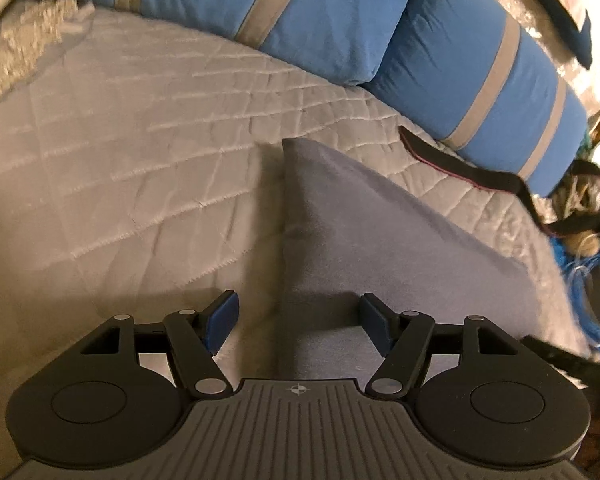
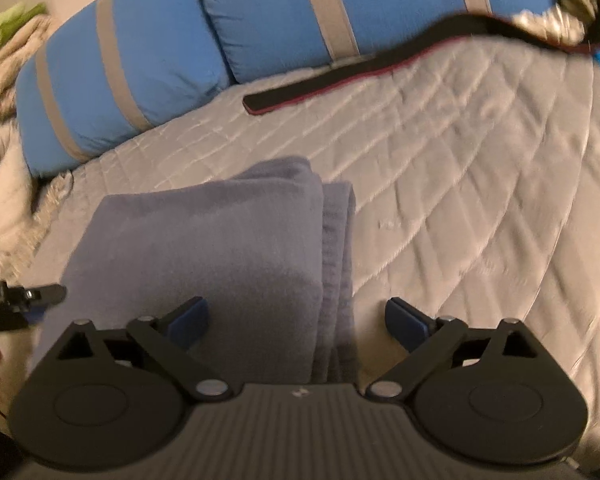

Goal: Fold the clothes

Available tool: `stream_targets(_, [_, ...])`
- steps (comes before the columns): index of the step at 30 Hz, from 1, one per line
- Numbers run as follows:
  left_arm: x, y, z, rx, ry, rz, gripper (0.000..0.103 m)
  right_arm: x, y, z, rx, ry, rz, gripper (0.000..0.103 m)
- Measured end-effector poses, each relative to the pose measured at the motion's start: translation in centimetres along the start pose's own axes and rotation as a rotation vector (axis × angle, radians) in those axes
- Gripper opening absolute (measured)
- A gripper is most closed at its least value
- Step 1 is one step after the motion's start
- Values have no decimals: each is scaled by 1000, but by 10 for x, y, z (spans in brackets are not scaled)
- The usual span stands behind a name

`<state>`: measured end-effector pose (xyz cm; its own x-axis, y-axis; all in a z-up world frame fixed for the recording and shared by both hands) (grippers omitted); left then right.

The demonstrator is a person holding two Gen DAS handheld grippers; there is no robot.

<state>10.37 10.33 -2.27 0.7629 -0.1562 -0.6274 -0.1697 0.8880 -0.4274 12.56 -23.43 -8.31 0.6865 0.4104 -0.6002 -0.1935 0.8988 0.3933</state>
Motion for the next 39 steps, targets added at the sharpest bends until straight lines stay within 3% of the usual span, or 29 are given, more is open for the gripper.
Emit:
stream_targets(9, [8, 11, -6, -309, 95, -189, 71, -3, -11, 3, 227, 17, 109, 102])
stream_targets(13, [11, 19, -6, -407, 103, -219, 73, -2, -16, 3, 364, 36, 181, 102])
stream_targets(15, [12, 19, -6, -415, 102, -223, 73, -1, -16, 3, 376, 34, 179, 101])
stream_targets(24, [17, 4, -4, -241, 79, -200, 72, -1, -13, 1, 340, 20, 170, 101])
stream_targets(28, [17, 10, -3, -325, 89, -239, 72, -1, -19, 2, 406, 20, 197, 95])
stream_targets(30, [18, 15, -4, -375, 97, -257, 70, -1, -23, 1, 432, 24, 192, 85])
stream_targets(31, [18, 17, -4, -391, 102, -256, 67, -1, -26, 0, 441, 27, 182, 71])
stream_targets(32, [19, 18, -5, -407, 107, -254, 58, -1, -28, -1, 445, 33, 169, 46])
stream_targets(33, [19, 21, -7, -425, 111, -245, 52, 0, -31, -4, 451, 42, 163, 39])
stream_targets(35, [21, 27, -10, -460, 119, -214, 29, -2, -30, -3, 440, 33, 166, 31])
stream_targets(39, [18, 27, -10, -458, 108, -210, 18, -9, -24, 2, 409, -12, 183, 27])
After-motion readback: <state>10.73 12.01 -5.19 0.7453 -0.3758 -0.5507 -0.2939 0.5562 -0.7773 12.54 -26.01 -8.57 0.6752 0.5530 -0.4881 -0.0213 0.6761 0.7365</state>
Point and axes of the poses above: each gripper's, at about its wrist camera, not at the fingertips, and x roughly the way its jaws point, y to its left, z to its top, the point moved 8 cm from there along x, roughly the way its jaws point, and after that the axes turned 11 degrees about -y, right-handed, at the moved point
